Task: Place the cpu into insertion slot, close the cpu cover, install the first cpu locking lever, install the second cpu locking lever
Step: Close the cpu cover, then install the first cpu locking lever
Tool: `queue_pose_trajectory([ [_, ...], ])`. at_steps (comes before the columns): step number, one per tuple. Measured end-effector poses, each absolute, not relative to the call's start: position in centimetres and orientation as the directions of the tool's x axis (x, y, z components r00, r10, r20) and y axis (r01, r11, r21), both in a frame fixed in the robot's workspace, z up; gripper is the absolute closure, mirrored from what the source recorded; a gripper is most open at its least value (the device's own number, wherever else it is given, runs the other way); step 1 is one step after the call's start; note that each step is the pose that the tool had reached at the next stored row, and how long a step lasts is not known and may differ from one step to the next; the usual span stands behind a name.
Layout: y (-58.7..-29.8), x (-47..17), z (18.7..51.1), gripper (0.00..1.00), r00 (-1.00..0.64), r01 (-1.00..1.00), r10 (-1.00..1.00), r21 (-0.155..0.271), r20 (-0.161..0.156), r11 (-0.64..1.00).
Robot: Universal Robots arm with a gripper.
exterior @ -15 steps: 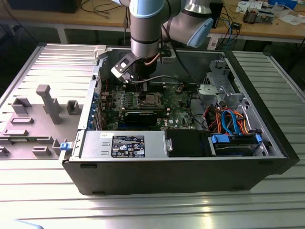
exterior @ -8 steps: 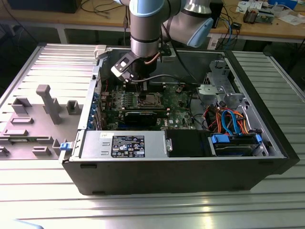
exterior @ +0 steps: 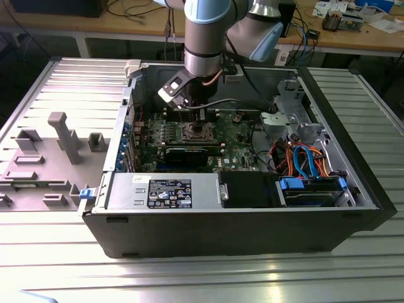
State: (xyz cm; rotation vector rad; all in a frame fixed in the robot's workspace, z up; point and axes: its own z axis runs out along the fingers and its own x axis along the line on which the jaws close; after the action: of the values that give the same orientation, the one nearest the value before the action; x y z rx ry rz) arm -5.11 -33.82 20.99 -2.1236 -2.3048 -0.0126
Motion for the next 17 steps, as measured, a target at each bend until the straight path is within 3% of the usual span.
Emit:
queue_pose_trajectory([
  [17, -33.81, -4.85, 21.60, 0.89, -0.082, 0.997, 0.997, 0.001, 0.011, 0.082],
])
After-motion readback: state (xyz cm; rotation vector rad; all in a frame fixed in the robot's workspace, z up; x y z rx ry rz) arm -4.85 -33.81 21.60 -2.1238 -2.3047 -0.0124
